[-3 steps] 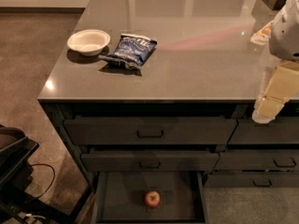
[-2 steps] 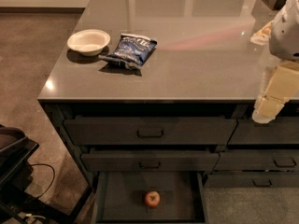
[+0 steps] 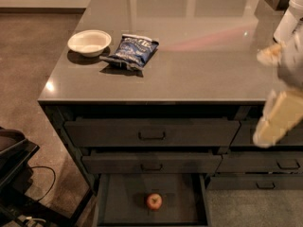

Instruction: Pick apple from bottom drawer and place on counter

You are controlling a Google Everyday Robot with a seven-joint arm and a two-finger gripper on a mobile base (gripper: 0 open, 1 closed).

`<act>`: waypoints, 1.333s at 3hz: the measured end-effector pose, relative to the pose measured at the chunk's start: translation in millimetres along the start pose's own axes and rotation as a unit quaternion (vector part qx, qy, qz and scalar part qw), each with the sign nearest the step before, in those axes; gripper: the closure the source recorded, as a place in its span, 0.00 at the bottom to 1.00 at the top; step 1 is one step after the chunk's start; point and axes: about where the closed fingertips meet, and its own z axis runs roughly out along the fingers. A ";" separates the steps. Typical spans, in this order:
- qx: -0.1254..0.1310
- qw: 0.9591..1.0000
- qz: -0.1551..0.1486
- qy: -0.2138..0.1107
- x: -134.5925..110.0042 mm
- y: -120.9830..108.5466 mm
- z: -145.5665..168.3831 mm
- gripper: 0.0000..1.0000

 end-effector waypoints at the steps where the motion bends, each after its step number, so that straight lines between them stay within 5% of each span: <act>1: 0.000 0.997 0.056 -0.055 16.0 40.9 33.2 0.00; 2: -0.029 0.987 0.111 -0.108 30.4 77.4 104.8 0.00; 3: -0.028 0.985 0.132 -0.107 42.0 90.3 132.6 0.00; 4: -0.027 0.986 0.127 -0.107 39.1 87.3 126.5 0.00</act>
Offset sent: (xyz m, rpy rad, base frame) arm -0.0025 0.0154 -0.2989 0.4868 -0.1071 -0.3635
